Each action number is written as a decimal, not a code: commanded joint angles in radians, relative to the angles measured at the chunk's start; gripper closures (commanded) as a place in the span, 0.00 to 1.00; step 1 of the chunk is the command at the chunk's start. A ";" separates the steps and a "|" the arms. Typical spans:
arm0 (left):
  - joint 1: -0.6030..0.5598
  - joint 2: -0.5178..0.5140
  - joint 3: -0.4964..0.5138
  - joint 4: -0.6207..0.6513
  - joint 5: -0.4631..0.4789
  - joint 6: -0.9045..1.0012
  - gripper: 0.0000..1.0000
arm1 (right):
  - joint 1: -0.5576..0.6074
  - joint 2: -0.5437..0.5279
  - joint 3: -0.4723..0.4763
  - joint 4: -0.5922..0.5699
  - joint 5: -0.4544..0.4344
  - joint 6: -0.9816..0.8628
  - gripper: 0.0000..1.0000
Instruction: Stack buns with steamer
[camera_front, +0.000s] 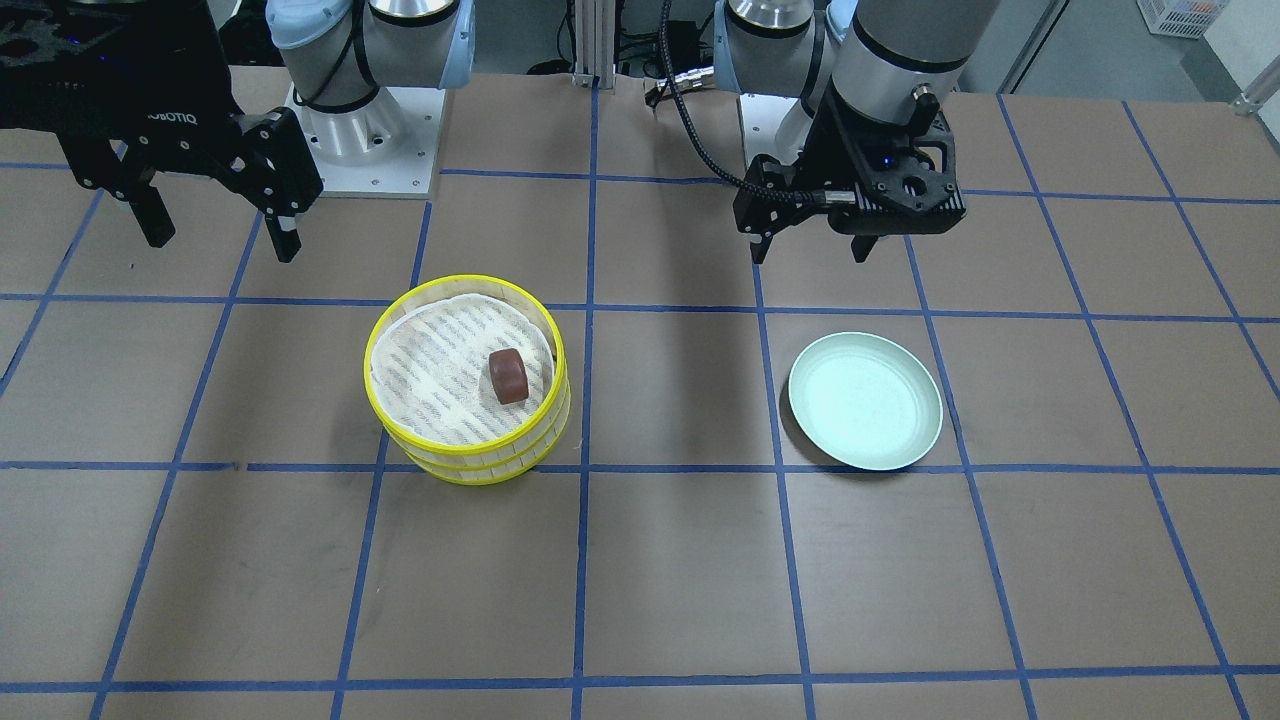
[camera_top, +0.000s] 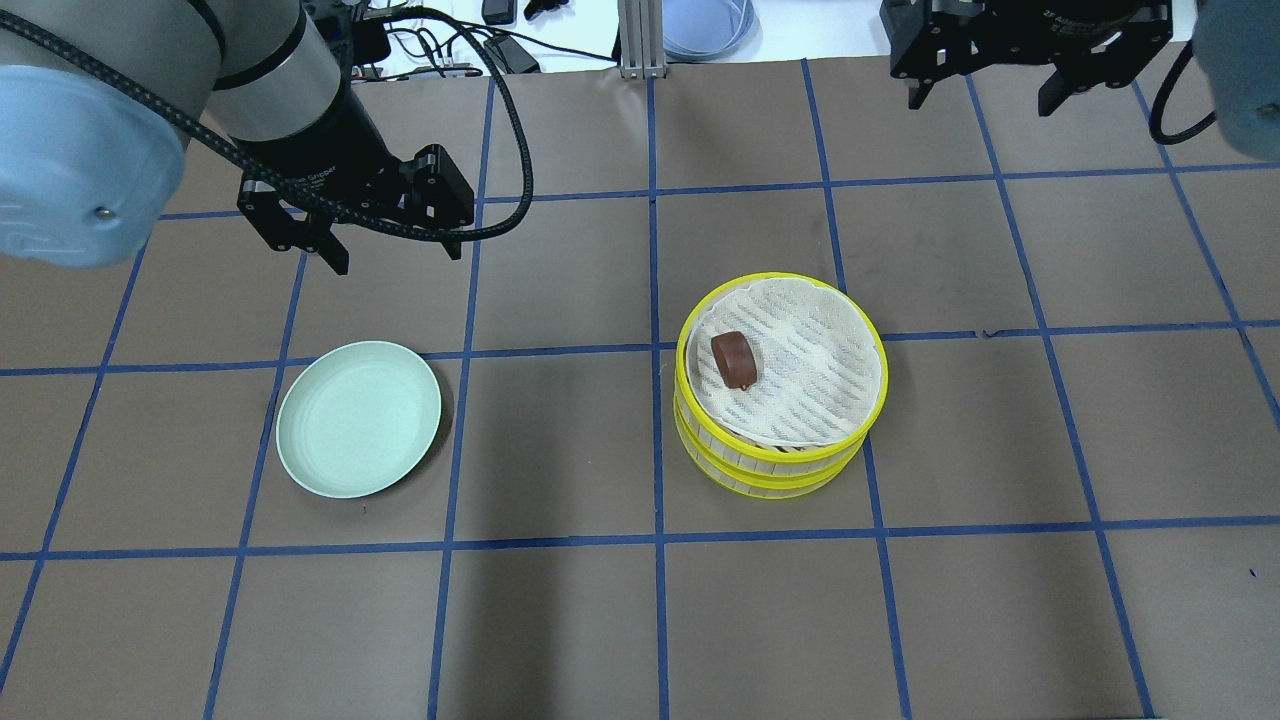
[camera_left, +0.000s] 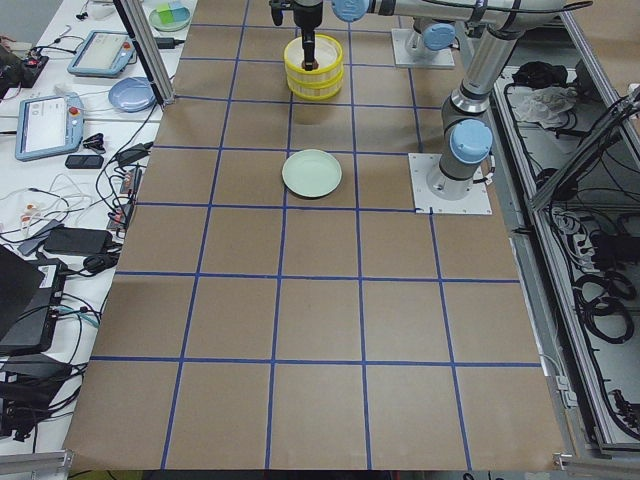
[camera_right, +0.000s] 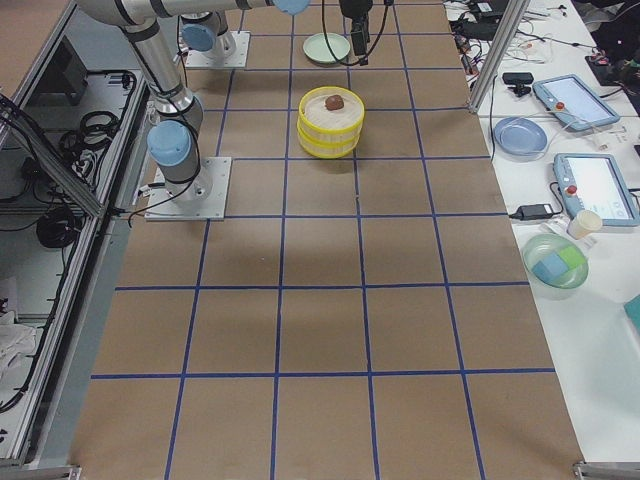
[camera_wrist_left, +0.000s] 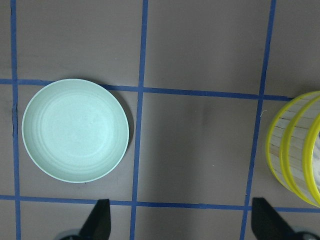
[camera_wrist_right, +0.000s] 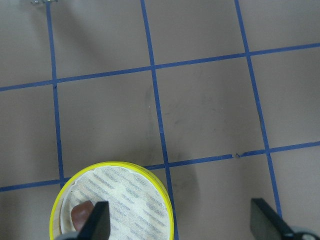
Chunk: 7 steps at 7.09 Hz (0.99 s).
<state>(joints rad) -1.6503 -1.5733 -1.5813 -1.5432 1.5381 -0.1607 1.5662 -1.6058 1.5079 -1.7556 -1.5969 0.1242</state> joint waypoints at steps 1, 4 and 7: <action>0.004 -0.028 -0.032 0.073 0.007 0.001 0.00 | 0.000 0.001 0.003 0.013 0.000 -0.002 0.00; 0.004 -0.030 -0.049 0.093 0.066 0.004 0.00 | 0.002 -0.006 0.012 0.076 0.000 -0.002 0.00; 0.004 -0.059 -0.062 0.095 0.066 0.004 0.00 | 0.002 -0.009 0.012 0.123 0.000 -0.003 0.00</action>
<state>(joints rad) -1.6460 -1.6218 -1.6387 -1.4498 1.6024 -0.1565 1.5677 -1.6144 1.5205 -1.6457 -1.5962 0.1214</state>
